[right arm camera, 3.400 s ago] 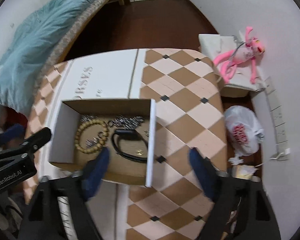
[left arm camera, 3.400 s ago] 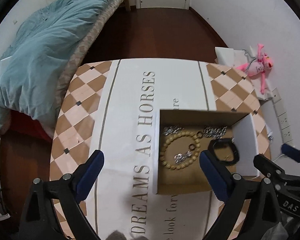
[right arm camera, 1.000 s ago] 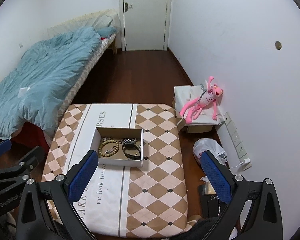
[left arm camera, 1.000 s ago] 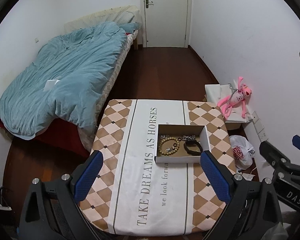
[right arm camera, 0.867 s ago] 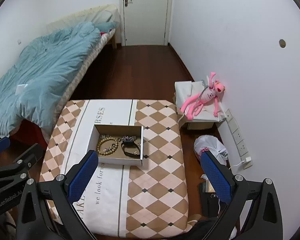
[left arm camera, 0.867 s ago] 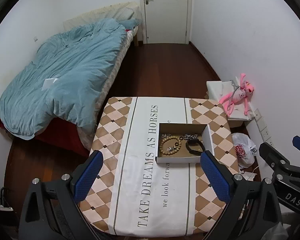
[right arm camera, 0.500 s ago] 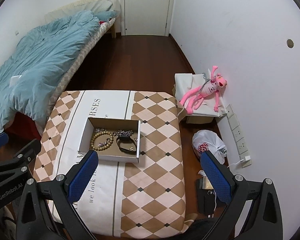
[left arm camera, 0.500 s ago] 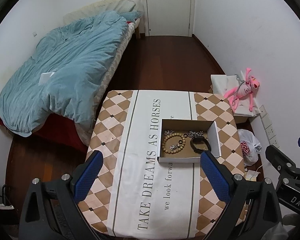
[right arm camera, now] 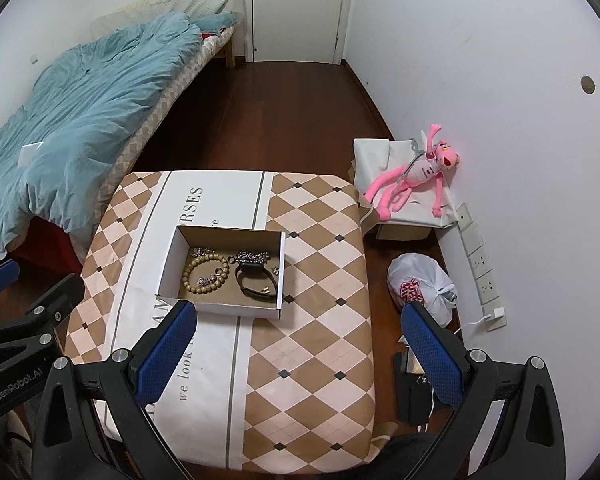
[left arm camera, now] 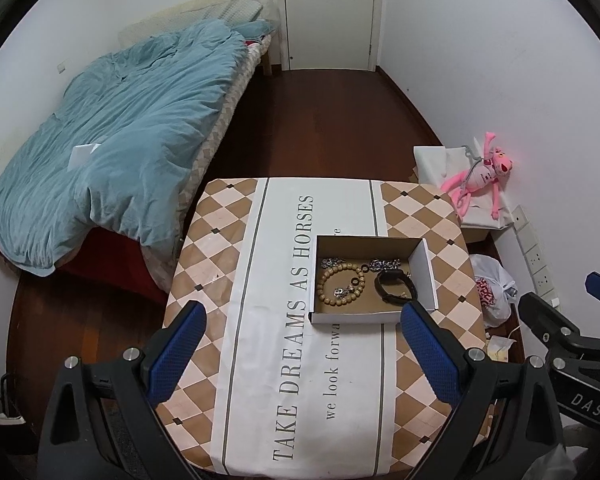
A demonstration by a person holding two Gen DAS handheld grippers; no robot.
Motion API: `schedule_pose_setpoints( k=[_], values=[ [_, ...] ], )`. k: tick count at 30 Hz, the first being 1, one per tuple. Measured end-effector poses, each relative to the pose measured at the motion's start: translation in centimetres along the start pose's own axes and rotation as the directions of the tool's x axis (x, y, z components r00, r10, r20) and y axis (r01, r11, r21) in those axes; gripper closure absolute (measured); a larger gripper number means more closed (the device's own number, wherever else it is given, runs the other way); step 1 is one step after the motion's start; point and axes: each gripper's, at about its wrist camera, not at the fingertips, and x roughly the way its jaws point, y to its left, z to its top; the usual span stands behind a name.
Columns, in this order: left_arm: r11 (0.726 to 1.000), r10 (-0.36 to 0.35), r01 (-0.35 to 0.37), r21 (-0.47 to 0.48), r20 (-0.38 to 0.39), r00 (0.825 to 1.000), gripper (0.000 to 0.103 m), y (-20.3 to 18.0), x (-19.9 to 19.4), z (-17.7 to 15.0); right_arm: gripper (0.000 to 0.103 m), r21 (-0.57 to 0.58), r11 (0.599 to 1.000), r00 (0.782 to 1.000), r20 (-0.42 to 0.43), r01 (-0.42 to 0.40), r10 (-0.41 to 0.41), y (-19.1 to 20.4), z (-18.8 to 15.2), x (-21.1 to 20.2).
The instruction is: Organize jewelry
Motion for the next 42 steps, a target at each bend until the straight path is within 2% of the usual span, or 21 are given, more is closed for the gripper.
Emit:
schedule_pose_setpoints(
  k=[42],
  values=[
    [1.0, 0.003, -0.003, 0.003, 0.006, 1.0, 0.004, -0.32, -0.17, -0.41, 0.0, 0.009, 1.0, 1.0, -0.007, 0.001, -0.001, -0.06, -0.19, 0.09]
  ],
)
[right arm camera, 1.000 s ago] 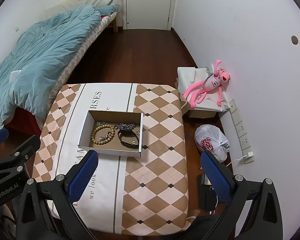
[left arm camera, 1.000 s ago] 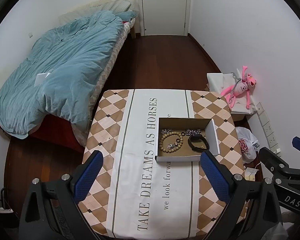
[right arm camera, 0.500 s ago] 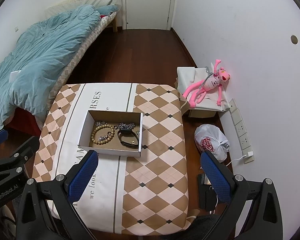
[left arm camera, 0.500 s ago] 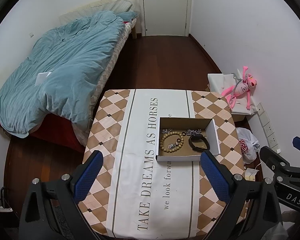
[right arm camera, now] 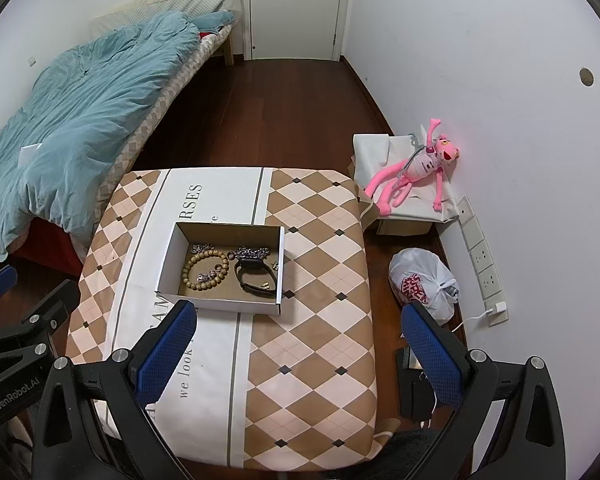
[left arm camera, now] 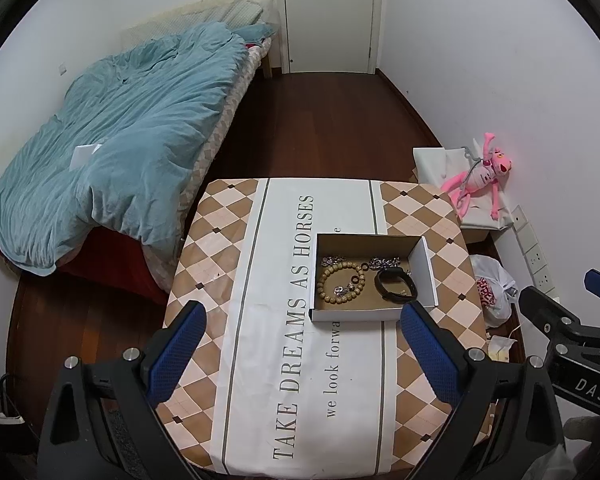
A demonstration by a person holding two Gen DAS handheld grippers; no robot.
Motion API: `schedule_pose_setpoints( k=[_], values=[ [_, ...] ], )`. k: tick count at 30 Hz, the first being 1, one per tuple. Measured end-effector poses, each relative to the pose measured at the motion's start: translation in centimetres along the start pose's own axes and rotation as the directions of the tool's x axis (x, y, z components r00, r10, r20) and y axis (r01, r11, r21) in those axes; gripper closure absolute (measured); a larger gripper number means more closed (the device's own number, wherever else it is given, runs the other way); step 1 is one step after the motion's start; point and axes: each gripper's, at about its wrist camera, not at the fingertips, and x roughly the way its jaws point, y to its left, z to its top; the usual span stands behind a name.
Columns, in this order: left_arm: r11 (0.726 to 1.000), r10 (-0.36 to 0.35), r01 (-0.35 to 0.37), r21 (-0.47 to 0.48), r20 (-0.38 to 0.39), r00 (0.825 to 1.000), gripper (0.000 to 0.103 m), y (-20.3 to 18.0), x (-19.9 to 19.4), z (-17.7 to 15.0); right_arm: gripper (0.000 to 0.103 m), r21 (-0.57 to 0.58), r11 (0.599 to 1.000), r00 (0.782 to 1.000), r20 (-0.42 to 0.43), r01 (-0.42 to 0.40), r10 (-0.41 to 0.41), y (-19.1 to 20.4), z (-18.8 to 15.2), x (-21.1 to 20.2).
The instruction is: Organize jewelry
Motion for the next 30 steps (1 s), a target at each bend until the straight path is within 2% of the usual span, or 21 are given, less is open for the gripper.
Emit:
schedule_pose_setpoints(
  k=[30],
  values=[
    [1.0, 0.001, -0.001, 0.003, 0.012, 1.0, 0.004, 0.03, -0.51, 0.45, 0.0, 0.002, 1.0, 1.0, 0.004, -0.004, 0.004, -0.06, 0.31, -0.39]
  ],
)
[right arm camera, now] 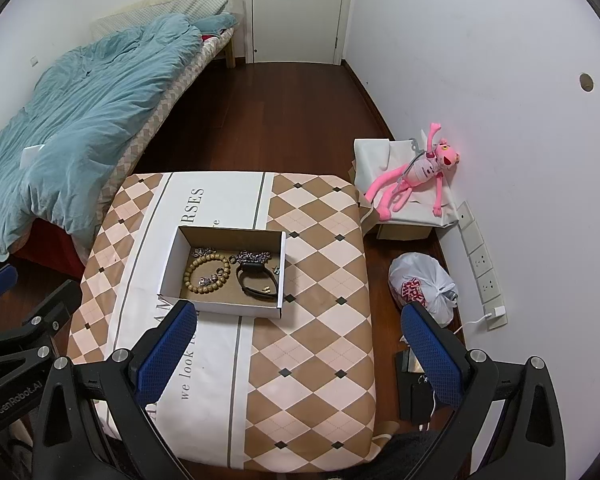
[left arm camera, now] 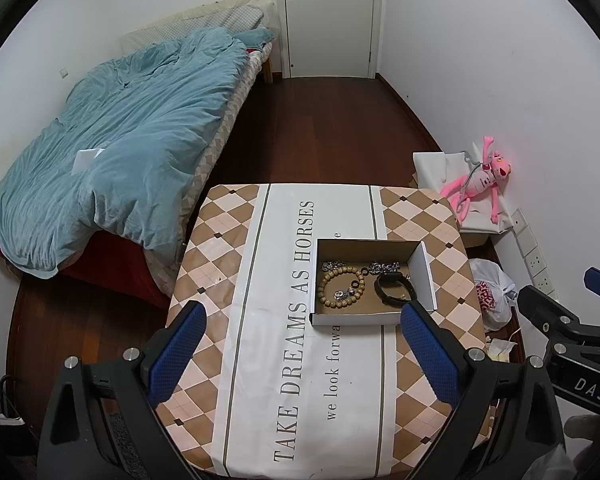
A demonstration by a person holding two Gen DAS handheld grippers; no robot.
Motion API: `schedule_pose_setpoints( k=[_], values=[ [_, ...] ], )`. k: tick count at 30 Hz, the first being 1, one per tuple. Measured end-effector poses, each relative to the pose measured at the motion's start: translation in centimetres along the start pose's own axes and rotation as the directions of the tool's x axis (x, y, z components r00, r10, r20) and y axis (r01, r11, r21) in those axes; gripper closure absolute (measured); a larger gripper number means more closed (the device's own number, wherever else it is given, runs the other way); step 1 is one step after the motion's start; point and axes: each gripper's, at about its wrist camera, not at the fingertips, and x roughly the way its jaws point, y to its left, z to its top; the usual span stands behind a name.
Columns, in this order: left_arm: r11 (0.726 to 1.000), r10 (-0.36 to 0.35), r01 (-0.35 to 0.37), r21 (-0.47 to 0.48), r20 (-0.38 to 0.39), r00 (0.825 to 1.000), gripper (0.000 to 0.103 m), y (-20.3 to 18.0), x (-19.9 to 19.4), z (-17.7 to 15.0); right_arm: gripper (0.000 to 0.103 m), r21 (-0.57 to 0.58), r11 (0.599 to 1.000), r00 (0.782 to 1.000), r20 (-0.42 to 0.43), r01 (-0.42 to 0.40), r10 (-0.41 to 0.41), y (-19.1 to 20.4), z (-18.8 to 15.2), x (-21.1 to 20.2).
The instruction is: Organize jewelry
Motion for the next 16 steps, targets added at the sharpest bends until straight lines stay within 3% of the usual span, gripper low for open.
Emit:
schedule_pose_setpoints(
  k=[16],
  values=[
    [1.0, 0.0, 0.0, -0.004, 0.018, 1.0, 0.004, 0.1, -0.42, 0.09, 0.0, -0.003, 1.0, 1.0, 0.001, 0.003, -0.003, 0.01, 0.16, -0.15]
  ],
)
